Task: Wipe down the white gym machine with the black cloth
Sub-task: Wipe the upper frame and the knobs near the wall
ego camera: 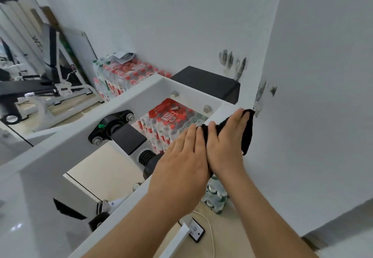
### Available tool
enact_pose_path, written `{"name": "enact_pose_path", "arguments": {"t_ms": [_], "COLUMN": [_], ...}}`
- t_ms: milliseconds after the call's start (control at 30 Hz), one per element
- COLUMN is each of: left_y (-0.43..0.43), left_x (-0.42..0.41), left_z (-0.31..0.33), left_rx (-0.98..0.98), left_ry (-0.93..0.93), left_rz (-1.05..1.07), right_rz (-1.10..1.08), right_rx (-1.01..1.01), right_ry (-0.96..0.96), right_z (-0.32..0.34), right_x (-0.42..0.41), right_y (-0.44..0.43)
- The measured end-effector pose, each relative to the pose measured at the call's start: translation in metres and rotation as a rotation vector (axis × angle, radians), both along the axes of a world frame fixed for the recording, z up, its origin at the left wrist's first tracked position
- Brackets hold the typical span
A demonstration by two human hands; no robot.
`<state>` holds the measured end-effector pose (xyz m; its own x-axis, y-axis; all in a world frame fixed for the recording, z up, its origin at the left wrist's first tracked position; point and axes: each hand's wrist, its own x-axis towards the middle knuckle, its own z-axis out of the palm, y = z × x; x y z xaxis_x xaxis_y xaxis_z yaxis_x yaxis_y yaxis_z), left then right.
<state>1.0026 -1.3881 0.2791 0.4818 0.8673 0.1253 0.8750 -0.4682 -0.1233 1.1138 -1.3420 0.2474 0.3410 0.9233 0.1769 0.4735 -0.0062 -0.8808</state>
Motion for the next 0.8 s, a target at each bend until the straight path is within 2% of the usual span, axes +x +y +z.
{"name": "enact_pose_path", "arguments": {"t_ms": [100, 200, 300, 433, 567, 633, 700, 733, 800], "left_y": [0.032, 0.068, 0.084, 0.055, 0.016, 0.0, -0.007, -0.007, -0.008], "left_x": [0.025, 0.06, 0.078, 0.058, 0.026, 0.016, 0.009, 0.006, 0.007], "left_z": [0.005, 0.002, 0.003, -0.001, -0.012, -0.004, 0.006, 0.009, 0.01], "left_rx": [-0.059, -0.129, -0.097, 0.093, 0.096, 0.046, -0.053, -0.096, -0.098], "left_ry": [-0.161, -0.274, -0.315, -0.247, -0.201, -0.246, -0.458, -0.563, -0.581], "left_rz": [0.067, 0.193, 0.269, 0.19, 0.12, 0.119, 0.16, 0.196, 0.247], "right_rz": [-0.037, 0.129, 0.242, 0.307, 0.342, 0.325, 0.311, 0.324, 0.374], "right_rx": [-0.004, -0.182, -0.278, -0.204, -0.103, 0.011, 0.123, 0.14, 0.053], "right_ry": [-0.246, -0.49, -0.555, -0.651, -0.707, -0.671, -0.526, -0.424, -0.195], "right_z": [0.015, 0.031, 0.045, 0.04, 0.029, 0.026, 0.031, 0.035, 0.045], "right_x": [0.022, 0.051, 0.06, 0.058, 0.057, 0.061, 0.07, 0.074, 0.084], "right_y": [0.038, 0.082, 0.108, 0.079, 0.03, 0.018, 0.014, 0.013, 0.01]}}
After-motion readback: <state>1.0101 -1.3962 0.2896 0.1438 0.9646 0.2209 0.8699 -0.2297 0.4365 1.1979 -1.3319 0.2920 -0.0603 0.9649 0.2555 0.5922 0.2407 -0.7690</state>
